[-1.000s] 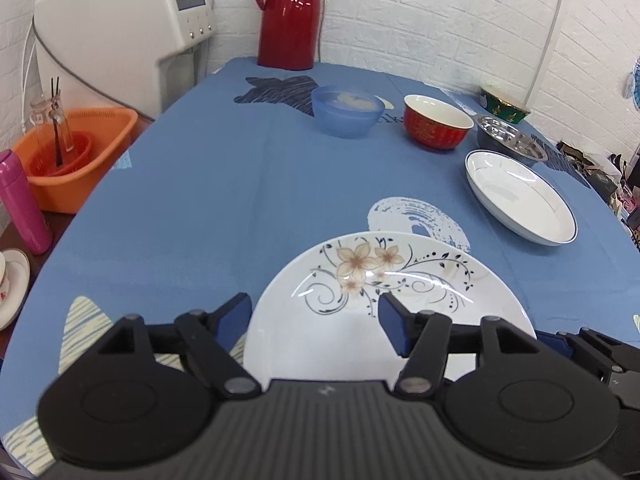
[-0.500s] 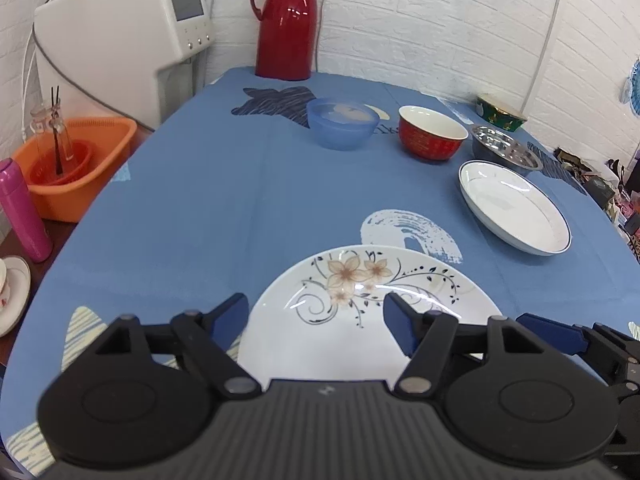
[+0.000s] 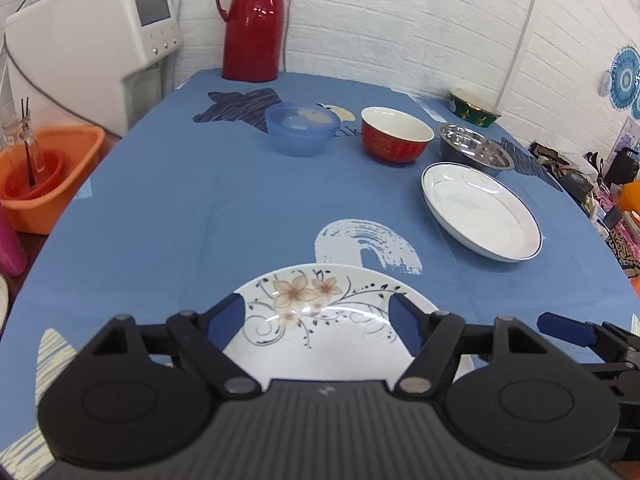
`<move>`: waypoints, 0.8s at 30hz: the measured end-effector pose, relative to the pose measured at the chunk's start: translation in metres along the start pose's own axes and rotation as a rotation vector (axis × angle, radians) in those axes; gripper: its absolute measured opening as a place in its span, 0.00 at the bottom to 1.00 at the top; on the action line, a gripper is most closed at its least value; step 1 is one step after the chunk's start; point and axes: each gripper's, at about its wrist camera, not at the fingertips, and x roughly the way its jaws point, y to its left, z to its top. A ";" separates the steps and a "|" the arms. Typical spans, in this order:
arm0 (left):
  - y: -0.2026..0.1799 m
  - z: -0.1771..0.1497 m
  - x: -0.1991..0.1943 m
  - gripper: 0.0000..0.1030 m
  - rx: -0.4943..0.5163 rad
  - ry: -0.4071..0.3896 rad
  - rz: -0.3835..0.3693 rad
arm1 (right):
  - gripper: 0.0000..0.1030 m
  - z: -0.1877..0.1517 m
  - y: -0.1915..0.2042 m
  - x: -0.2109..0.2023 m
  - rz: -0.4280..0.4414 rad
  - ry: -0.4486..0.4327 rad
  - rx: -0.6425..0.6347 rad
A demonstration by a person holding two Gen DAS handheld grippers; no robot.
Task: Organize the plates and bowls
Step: 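Reach the left tool to the white rimmed plate and grasp its rim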
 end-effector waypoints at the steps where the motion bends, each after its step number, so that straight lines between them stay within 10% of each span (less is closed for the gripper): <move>1: -0.003 0.003 0.004 0.69 0.005 0.007 -0.007 | 0.83 0.001 -0.008 -0.001 -0.015 -0.002 0.013; 24: -0.101 0.118 0.189 0.69 0.098 0.229 -0.111 | 0.83 0.082 -0.116 0.095 -0.141 0.067 0.036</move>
